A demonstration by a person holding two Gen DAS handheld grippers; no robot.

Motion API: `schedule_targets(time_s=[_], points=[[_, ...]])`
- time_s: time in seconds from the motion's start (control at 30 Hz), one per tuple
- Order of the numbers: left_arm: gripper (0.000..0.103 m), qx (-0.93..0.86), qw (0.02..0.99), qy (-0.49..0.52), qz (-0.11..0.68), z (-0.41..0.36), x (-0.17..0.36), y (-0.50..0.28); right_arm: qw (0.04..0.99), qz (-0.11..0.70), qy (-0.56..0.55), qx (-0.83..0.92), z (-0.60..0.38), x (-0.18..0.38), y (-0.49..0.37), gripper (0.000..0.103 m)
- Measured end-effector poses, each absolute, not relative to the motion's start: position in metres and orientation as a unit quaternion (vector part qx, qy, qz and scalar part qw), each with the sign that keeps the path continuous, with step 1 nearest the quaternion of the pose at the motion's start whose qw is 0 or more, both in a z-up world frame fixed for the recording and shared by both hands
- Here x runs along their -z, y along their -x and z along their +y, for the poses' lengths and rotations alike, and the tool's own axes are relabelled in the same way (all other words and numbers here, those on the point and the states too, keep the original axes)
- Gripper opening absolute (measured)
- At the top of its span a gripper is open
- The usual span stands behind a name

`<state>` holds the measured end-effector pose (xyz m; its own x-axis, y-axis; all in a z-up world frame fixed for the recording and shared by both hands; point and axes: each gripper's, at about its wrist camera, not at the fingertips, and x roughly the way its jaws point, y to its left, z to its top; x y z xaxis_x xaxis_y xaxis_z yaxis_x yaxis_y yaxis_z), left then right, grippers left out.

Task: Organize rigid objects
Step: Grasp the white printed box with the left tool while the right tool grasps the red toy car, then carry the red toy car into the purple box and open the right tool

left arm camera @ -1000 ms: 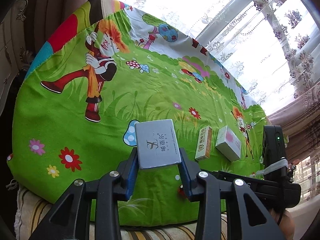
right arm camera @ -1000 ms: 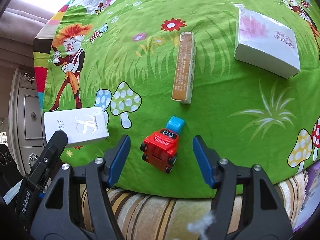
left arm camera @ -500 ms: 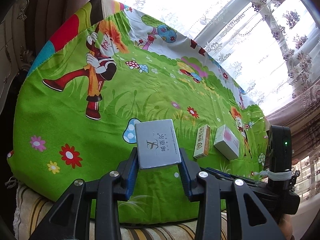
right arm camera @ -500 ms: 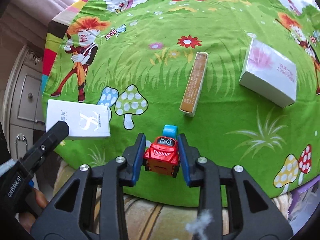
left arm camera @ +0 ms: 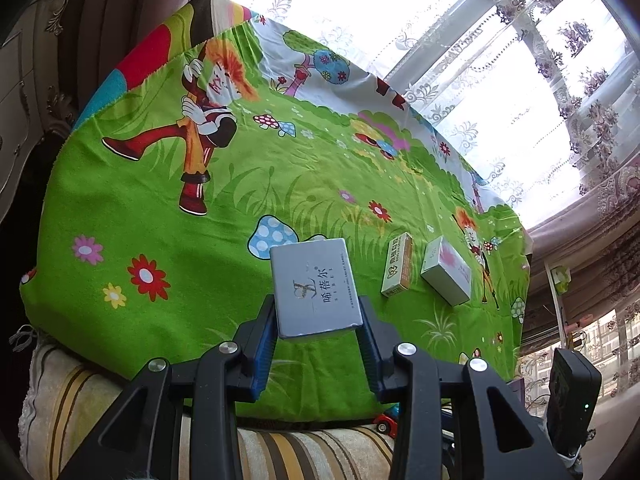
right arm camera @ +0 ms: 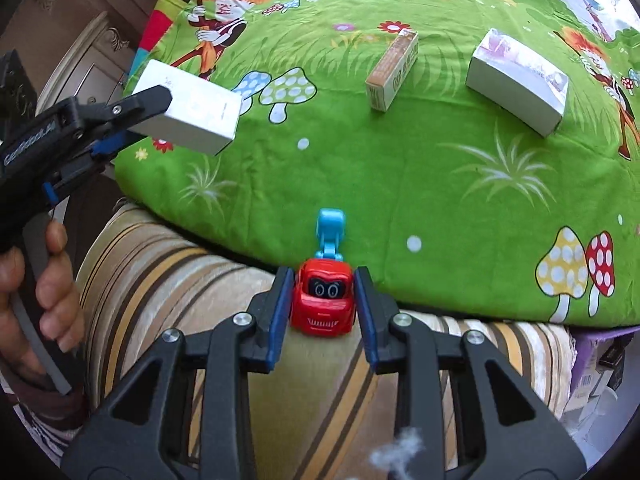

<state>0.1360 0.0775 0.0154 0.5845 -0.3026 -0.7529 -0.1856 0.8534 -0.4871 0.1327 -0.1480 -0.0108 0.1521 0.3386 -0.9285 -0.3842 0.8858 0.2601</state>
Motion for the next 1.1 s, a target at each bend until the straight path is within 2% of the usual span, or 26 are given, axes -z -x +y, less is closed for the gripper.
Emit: schedule_targets(time_s=[0.5,0.63,1.1], points=[[0.039,0.046,0.848,0.26,0.459,0.063,-0.014,-0.123,0.765,0.592,0.075,-0.241,-0.149,0.019,-0.131,0.035],[0.039,0.045,0.849,0.26,0.458,0.062,-0.014,-0.121,0.786,0.568,0.135,-0.206,-0.151,0.017,-0.13,0.035],[0.039,0.07,0.854,0.236,0.458,0.033,-0.022,-0.119,0.797,0.575,0.086,-0.165,-0.226,0.018,-0.137,0.034]])
